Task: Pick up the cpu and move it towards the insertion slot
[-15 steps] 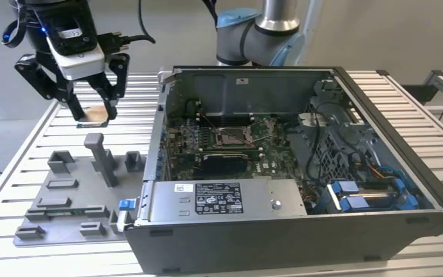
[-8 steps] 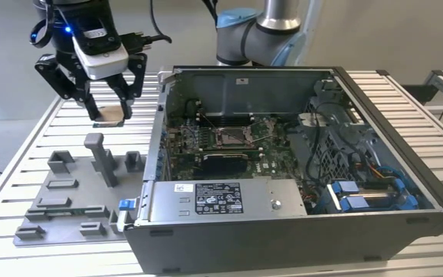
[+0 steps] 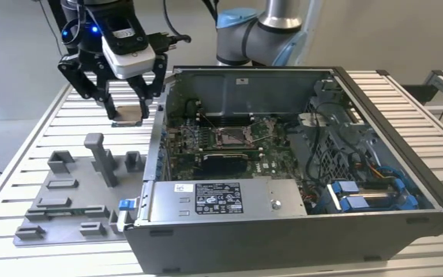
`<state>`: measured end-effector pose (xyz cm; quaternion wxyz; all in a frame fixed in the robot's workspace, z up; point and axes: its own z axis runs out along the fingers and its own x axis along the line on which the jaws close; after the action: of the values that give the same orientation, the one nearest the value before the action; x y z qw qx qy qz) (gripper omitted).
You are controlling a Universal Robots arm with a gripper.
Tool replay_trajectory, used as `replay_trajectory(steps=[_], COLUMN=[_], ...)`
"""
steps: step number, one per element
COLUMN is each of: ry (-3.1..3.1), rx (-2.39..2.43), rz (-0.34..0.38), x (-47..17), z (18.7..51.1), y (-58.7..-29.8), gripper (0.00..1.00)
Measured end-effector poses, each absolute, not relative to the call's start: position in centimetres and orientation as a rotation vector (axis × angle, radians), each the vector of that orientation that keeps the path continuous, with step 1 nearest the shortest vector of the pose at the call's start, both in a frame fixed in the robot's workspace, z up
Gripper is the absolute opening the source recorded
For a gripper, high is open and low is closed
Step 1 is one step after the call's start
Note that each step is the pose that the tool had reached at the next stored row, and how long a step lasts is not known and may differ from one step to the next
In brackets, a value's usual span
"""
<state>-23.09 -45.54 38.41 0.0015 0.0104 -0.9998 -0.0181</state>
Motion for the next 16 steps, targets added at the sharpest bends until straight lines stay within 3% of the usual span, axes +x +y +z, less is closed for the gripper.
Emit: replay_trajectory(steps=[16], ry=[-3.137], rx=[0.033], rz=[-0.057], x=[-16.1], z=[38.4], y=[-45.5], gripper=[0.00])
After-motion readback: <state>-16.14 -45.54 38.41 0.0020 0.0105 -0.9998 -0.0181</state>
